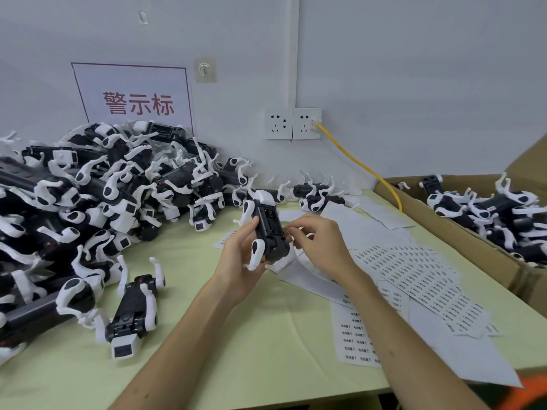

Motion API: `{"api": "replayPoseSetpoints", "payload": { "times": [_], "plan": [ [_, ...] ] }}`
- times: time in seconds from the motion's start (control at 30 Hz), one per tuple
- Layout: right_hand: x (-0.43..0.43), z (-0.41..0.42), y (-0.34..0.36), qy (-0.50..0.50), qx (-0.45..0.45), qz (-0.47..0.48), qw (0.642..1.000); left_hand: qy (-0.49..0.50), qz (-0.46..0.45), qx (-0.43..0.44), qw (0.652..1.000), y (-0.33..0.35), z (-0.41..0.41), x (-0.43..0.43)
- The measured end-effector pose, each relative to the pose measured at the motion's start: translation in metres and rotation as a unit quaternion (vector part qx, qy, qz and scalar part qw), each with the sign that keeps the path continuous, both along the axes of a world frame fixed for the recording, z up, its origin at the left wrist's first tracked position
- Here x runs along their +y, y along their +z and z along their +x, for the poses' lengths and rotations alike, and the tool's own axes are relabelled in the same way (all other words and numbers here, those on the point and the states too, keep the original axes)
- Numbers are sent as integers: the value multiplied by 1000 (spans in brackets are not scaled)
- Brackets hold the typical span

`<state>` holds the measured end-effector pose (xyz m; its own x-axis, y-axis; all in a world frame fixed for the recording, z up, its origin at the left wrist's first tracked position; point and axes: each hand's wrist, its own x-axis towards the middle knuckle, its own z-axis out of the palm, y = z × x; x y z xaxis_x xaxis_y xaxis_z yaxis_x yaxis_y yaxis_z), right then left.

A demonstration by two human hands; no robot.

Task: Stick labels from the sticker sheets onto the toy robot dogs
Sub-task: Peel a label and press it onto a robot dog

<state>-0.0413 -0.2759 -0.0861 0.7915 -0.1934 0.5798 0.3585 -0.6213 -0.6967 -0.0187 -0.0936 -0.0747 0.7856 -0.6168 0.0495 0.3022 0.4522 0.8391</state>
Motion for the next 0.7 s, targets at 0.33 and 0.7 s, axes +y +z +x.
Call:
{"api": "replayPoseSetpoints", "payload": {
  "times": [0.33, 0.7],
  "plan": [
    [2, -2, 2, 8, 7, -1, 1000, 23, 48, -29, 998, -3, 2, -1],
    [5, -5, 7, 9, -49, 48, 998, 26, -7, 31, 999, -6, 11, -2]
  ]
}}
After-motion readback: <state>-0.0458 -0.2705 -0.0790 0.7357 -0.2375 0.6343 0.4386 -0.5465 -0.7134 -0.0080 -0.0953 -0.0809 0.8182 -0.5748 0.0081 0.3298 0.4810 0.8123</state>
